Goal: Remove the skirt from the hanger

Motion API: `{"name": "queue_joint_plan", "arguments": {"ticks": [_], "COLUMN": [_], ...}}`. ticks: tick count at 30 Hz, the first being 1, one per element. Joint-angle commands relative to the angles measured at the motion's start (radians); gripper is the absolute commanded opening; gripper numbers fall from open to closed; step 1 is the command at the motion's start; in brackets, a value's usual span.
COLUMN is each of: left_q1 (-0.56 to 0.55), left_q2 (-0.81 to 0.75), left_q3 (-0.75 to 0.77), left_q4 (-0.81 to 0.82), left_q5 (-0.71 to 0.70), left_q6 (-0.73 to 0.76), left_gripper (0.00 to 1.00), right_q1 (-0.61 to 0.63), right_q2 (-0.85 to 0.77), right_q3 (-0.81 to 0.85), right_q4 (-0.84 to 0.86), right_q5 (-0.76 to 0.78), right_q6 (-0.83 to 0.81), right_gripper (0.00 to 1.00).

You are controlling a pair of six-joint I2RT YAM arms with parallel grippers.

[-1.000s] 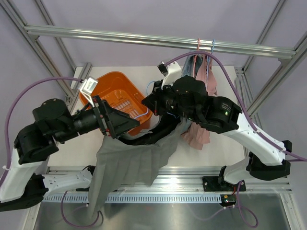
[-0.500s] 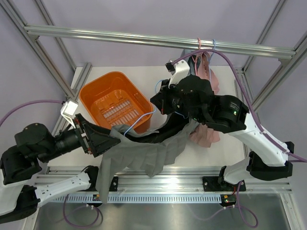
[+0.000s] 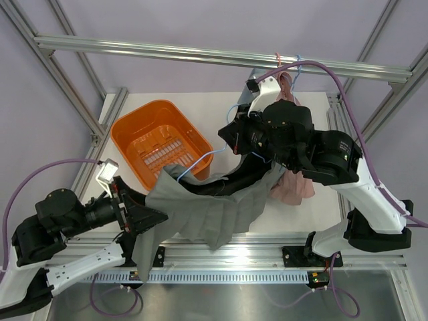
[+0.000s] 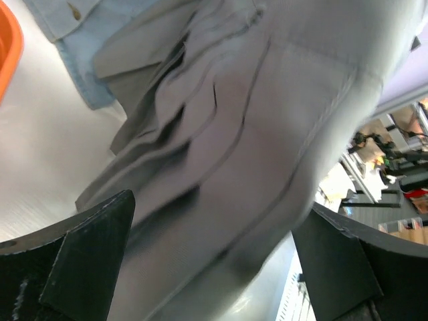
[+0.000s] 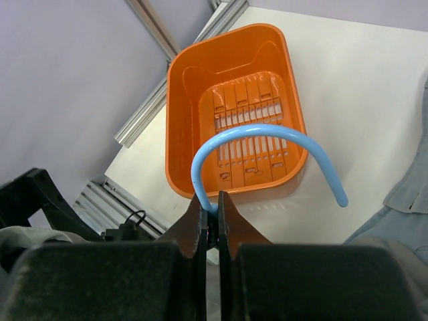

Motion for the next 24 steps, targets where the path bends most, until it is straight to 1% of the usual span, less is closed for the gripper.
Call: {"name": "queue_joint_plan", "arguments": {"ticks": [1,3,4,6,8,9,11,12,13,14,17,18,20,21,22,24], "left_q1": [-0.004,-0.004,-0.004,-0.004,-0.004,-0.004,-0.004,-0.004,-0.004,-0.004,-0.004,-0.004,-0.002,-0.002,-0.002,-0.002], "left_q2": [-0.037,-0.047,-0.044,-0.039,-0.033,-0.028,-0.027,-0.031,-0.037,-0.060,-0.109,-0.141,-0.171,-0.188,-0.191,-0.186], "left_q3": [-0.051,-0.068,-0.081,-0.092,-0.097,-0.092,-0.066,-0.052,-0.042,-0.020,0.001,0.012,0.020,0.027,0.032,0.041], "left_q4": [0.062,0.074,0.085,0.089,0.088,0.077,0.023,-0.001,-0.048,-0.067,-0.132,-0.141,-0.153,-0.156,-0.161,-0.159], "left_q5": [0.066,0.084,0.094,0.114,0.118,0.100,0.060,-0.005,-0.042,-0.113,-0.225,-0.274,-0.311,-0.337,-0.348,-0.366], "left_q6": [-0.018,-0.027,-0.032,-0.037,-0.041,-0.044,-0.052,-0.058,-0.075,-0.081,-0.119,-0.129,-0.150,-0.155,-0.159,-0.159], "left_gripper": [0.94,0.82,0.68,0.55,0.17,0.00,0.00,0.00,0.00,0.00,0.00,0.00,0.00,0.00,0.00,0.00], "right_q1": [0.003,0.003,0.003,0.003,0.002,0.003,0.002,0.003,0.003,0.003,-0.018,-0.032,-0.079,-0.090,-0.098,-0.101], "right_q2": [-0.030,-0.034,-0.040,-0.046,-0.050,-0.050,-0.061,-0.075,-0.086,-0.099,-0.173,-0.211,-0.259,-0.314,-0.343,-0.433], "right_q3": [0.064,0.072,0.074,0.075,0.086,0.094,0.101,0.100,0.088,0.074,0.008,-0.007,-0.075,-0.102,-0.170,-0.236], "right_q4": [0.039,0.039,0.039,0.043,0.034,0.028,0.006,-0.001,-0.016,-0.021,-0.040,-0.049,-0.055,-0.044,0.007,0.074], "right_q5": [0.067,0.074,0.079,0.086,0.105,0.119,0.170,0.197,0.223,0.285,0.397,0.413,0.438,0.442,0.444,0.418], "right_q6": [0.031,0.037,0.040,0.044,0.049,0.054,0.057,0.063,0.069,0.081,0.133,0.149,0.179,0.181,0.181,0.175], "right_gripper": [0.00,0.00,0.00,0.00,0.00,0.00,0.00,0.00,0.00,0.00,0.00,0.00,0.00,0.00,0.00,0.00]}}
